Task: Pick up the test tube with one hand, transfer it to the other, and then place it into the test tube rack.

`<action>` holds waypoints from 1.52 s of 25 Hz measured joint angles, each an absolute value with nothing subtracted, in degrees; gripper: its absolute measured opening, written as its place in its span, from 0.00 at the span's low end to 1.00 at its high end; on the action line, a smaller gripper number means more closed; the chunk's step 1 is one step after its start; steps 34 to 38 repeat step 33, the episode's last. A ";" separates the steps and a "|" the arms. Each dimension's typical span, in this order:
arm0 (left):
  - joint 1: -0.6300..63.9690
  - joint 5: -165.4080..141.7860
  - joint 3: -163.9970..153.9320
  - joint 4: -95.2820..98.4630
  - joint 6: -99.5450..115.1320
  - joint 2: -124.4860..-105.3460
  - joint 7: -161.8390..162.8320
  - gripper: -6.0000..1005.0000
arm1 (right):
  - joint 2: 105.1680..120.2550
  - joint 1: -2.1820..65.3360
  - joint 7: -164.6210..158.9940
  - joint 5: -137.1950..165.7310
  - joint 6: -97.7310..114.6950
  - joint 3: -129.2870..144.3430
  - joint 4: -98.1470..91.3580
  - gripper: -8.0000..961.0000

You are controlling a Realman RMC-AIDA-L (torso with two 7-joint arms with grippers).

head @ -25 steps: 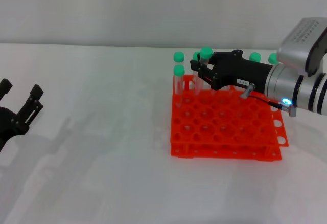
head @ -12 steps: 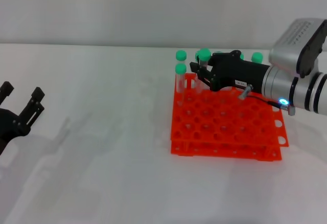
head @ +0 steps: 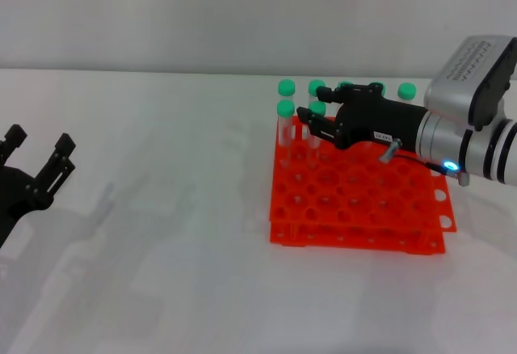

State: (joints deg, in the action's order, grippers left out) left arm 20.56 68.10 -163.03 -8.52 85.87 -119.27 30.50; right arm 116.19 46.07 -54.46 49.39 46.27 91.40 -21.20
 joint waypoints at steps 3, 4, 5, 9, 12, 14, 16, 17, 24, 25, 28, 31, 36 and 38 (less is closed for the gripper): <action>20.80 68.07 -163.04 -8.53 85.80 -119.24 30.52 0.76 | 116.19 45.76 -54.44 49.37 46.20 91.31 -21.99 0.40; 20.84 68.06 -163.03 -8.52 85.79 -119.23 30.52 0.76 | 116.19 45.59 -54.44 49.36 46.19 91.24 -22.27 0.44; 20.85 68.06 -163.03 -8.52 85.78 -119.23 30.52 0.76 | 116.19 45.37 -54.43 49.35 46.20 91.20 -22.55 0.48; 20.74 68.61 -162.98 -8.70 85.71 -119.18 30.51 0.76 | 116.10 41.96 -54.40 48.83 46.96 91.06 -26.88 0.48; 20.80 70.37 -162.83 -8.98 85.31 -119.04 30.50 0.76 | 115.49 34.65 -53.60 48.66 50.42 89.13 -33.42 0.48; 20.81 70.99 -162.83 -9.01 85.31 -119.03 30.49 0.76 | 115.43 33.06 -53.14 48.66 51.67 88.04 -34.39 0.48; 20.84 72.38 -162.83 -9.15 85.29 -118.99 30.50 0.76 | 115.40 29.58 -51.67 48.66 55.61 84.73 -35.55 0.48; 20.86 72.87 -162.83 -9.18 85.28 -118.96 30.50 0.76 | 115.39 28.11 -51.00 48.66 57.79 82.93 -35.64 0.48; 20.74 76.52 -162.84 -9.29 85.43 -118.91 30.50 0.76 | 114.91 20.45 -47.87 49.06 66.06 73.11 -34.68 0.48; 20.70 76.85 -162.76 -9.29 85.47 -118.92 30.49 0.76 | 114.89 19.57 -46.94 49.00 66.70 72.14 -34.57 0.48; 20.48 77.49 -161.62 -8.99 85.73 -119.04 30.50 0.76 | 115.00 16.90 -43.26 48.72 71.48 67.66 -32.42 0.48; 20.36 77.54 -160.50 -8.60 85.90 -119.18 30.64 0.76 | 114.98 16.12 -40.62 48.66 77.01 62.71 -28.24 0.48; 20.21 77.58 -160.21 -8.21 85.92 -119.26 30.64 0.76 | 114.90 15.91 -38.51 48.62 80.74 58.86 -24.79 0.48; 20.21 77.58 -160.21 -8.21 85.92 -119.26 30.64 0.76 | 114.90 15.91 -38.51 48.62 80.74 58.86 -24.79 0.48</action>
